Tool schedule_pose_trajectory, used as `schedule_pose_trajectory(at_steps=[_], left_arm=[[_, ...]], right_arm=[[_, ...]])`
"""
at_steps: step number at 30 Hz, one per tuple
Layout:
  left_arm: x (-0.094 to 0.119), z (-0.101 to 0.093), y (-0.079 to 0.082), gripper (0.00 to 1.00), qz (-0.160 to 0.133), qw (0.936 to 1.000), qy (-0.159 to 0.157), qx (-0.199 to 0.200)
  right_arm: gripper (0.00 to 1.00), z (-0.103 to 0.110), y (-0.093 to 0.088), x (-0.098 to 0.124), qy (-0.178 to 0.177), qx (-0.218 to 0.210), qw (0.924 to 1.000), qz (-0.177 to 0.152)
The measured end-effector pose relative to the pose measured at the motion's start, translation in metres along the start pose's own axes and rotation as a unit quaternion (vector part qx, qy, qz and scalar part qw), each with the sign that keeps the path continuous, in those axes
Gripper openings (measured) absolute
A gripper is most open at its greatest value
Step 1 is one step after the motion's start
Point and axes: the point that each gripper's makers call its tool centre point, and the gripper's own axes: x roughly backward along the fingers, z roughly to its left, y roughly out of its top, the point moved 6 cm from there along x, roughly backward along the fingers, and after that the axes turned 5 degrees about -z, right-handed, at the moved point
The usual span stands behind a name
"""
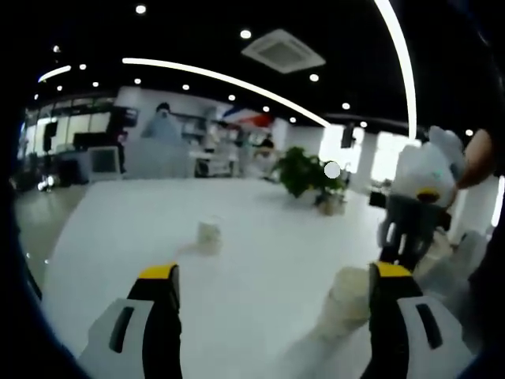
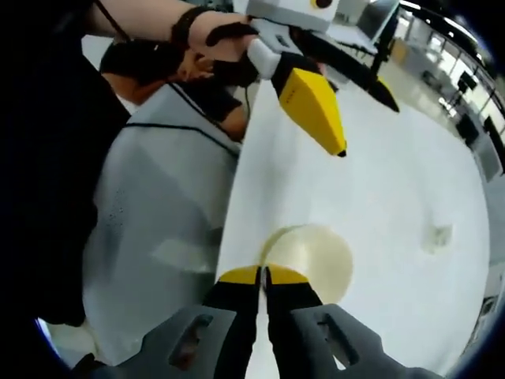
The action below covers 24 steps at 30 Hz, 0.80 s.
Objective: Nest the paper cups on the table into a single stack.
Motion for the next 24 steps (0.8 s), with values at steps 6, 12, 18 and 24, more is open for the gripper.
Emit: schedule_pose_trajectory(at_steps=[6,12,18,24], left_arm=[[0.000,0.000,-0.002,0.98,0.006,1.0000,-0.003,-0.001],[0.000,-0.001,-0.002,0.98,0.006,1.0000,-0.004,-0.001],[0.000,0.000,-0.003,0.98,0.006,1.0000,-0.003,-0.002],[0.001,0.001,-0.002,0.98,0.006,1.0000,-0.001,0.000]], right_arm=[[0.05,0.001,-0.004,-0.006,0.001,0.005,1.0000,0.001],[0.10,0.003,-0.007,-0.010,0.001,-0.005,1.0000,-0.006],[0.12,0.003,-0.005,-0.009,-0.002,-0.007,0.9999,-0.016],[0.13,0.000,-0.008,-0.007,-0.007,-0.009,0.9998,-0.017]])
